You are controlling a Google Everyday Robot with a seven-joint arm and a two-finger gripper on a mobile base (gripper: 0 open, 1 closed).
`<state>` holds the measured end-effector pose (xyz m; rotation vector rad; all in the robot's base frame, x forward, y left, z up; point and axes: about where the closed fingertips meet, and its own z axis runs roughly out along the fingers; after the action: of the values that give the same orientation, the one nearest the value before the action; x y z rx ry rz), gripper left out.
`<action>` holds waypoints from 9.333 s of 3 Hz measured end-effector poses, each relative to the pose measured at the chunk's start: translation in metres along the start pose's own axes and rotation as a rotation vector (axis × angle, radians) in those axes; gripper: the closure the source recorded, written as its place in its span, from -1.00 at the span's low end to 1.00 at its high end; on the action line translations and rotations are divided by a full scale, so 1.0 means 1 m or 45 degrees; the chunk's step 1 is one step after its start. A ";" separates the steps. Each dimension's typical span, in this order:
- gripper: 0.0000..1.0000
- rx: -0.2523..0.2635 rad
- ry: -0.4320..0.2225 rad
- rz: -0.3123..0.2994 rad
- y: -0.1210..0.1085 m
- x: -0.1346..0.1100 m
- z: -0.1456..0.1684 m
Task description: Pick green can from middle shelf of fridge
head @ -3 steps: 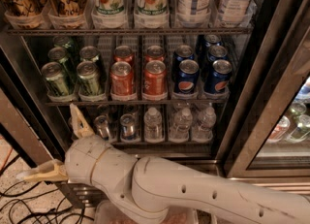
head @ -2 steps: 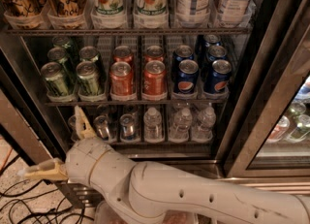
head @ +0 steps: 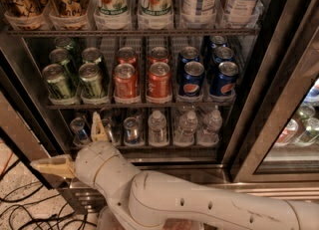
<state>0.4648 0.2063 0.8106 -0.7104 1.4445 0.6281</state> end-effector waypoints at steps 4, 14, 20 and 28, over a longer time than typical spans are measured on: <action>-1.00 0.005 -0.017 -0.053 -0.035 0.003 0.016; -0.40 0.067 0.055 -0.174 -0.053 -0.004 0.055; -0.40 0.076 -0.049 -0.144 -0.098 -0.018 0.100; 0.62 -0.085 -0.024 -0.105 -0.084 -0.009 0.145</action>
Offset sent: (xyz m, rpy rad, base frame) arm 0.0028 -0.0190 -0.0019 -0.0524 -0.0237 -0.0152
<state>0.6226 0.2613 0.8236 -0.8105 1.3746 0.6202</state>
